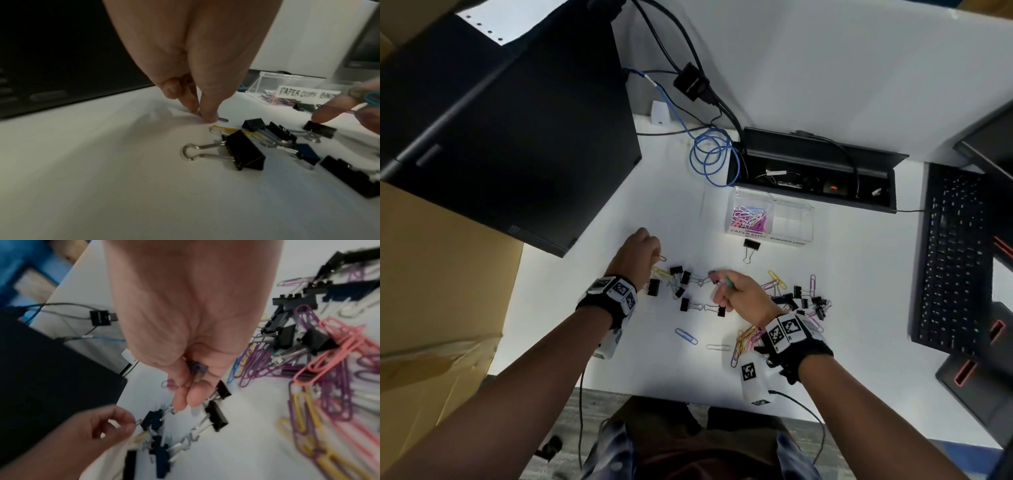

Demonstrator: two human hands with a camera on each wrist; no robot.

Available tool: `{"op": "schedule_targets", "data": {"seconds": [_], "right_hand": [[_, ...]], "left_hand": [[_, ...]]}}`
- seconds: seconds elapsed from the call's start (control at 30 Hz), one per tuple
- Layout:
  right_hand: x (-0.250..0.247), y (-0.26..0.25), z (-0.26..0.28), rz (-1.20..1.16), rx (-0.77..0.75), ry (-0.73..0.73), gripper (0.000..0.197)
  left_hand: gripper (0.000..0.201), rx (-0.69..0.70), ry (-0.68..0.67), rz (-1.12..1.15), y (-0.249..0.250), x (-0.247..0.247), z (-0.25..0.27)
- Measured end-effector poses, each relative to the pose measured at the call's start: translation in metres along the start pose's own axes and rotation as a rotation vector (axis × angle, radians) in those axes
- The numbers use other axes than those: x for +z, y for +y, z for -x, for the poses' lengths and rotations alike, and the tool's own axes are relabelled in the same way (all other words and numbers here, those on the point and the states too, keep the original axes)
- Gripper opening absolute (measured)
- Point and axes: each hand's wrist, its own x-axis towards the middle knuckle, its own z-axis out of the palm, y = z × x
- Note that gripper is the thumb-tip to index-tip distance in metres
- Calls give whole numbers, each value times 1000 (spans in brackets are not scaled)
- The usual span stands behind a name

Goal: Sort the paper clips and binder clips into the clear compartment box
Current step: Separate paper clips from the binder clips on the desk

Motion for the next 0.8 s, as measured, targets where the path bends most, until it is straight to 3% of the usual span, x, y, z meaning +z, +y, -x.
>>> {"op": "schedule_targets", "data": {"seconds": [0.17, 0.33, 0.4, 0.47, 0.57, 0.7, 0.8], "right_hand": [[7, -20, 0, -274, 194, 140, 24], [12, -33, -19, -278, 385, 158, 14], [15, -35, -20, -191, 261, 170, 8], [17, -34, -13, 84, 73, 183, 18], [24, -30, -18, 385, -150, 223, 18], [26, -18, -27, 565, -189, 196, 16], [20, -12, -19, 539, -138, 188, 13]], "left_hand": [[6, 3, -149, -71, 5, -1, -4], [3, -145, -159, 255, 3, -10, 2], [12, -178, -215, 309, 2, -13, 5], [18, -174, -256, 238, 3, -13, 7], [21, -148, -237, 114, 8, -10, 12], [17, 21, -222, -3, 1, -3, 16], [14, 86, -205, -54, -1, -4, 14]]}}
